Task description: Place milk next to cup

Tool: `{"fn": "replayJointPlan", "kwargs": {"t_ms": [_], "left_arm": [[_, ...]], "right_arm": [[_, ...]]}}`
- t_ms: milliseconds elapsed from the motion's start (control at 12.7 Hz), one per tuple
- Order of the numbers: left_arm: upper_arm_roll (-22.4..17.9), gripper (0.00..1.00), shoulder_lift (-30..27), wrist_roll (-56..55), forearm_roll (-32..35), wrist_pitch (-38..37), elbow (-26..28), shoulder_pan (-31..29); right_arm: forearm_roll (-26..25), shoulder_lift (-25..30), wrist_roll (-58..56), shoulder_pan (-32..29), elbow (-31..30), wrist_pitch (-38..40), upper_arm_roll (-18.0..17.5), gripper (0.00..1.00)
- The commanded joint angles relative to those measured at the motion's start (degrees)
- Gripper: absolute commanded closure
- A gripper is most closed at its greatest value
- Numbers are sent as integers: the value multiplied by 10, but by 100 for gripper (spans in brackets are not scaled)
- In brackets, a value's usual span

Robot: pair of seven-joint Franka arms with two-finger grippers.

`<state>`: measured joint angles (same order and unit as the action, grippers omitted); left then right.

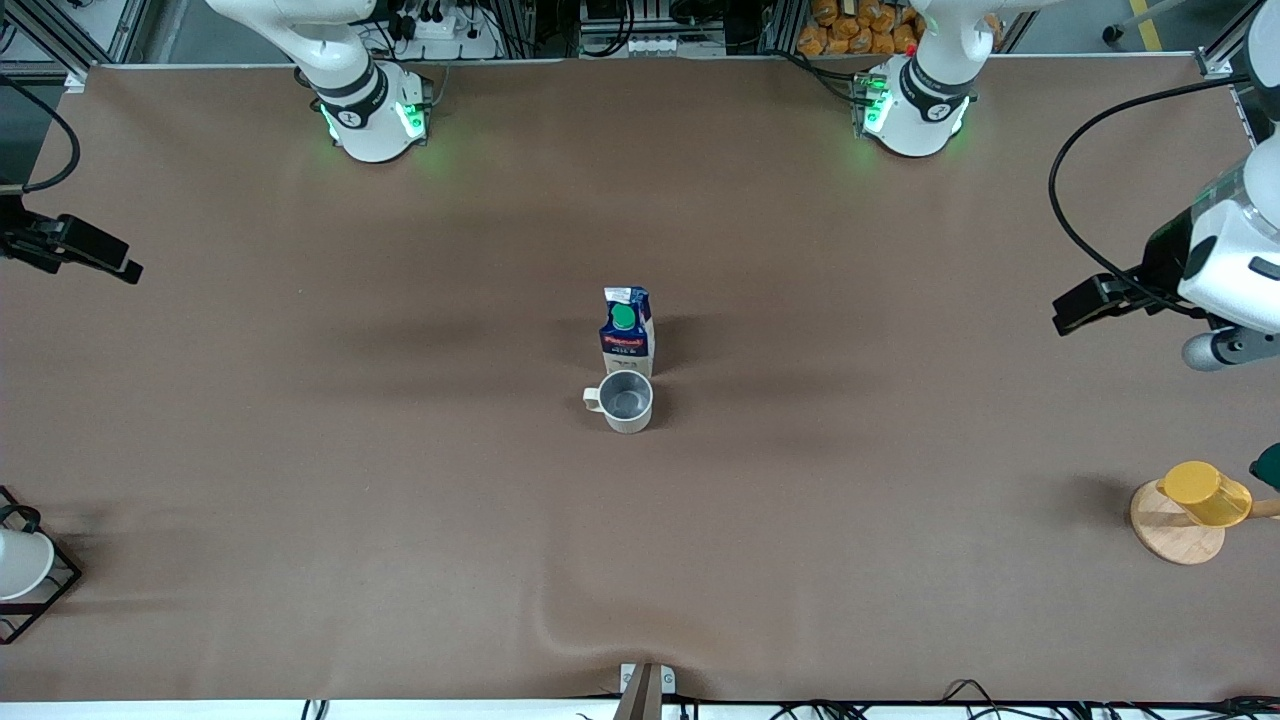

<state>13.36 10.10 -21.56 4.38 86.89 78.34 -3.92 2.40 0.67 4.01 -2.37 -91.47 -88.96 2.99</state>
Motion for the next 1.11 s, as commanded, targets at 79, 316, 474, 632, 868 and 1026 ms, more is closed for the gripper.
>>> {"fn": "replayJointPlan", "kwargs": {"t_ms": [79,316,474,632,868,1026], "left_arm": [[-27,0,-89,15,1,72,136,22],[-50,0,-91,44,-9,72,129,37],[-66,0,-96,50,-41,71,128,39],[-82,0,-105,81,-45,60,121,50],[-94,0,-104,132,-53,11,96,52],[-95,0,-99,135,-53,7,86,59]], "right_arm": [[-3,3,11,1,-6,-2,-2,0],[-3,2,6,0,-6,-2,-2,0],[-3,2,9,2,-6,-2,-2,0],[-3,2,7,2,-6,-2,-2,0],[-3,2,6,2,-6,-2,-2,0],[-3,2,6,1,-6,-2,-3,0]]}}
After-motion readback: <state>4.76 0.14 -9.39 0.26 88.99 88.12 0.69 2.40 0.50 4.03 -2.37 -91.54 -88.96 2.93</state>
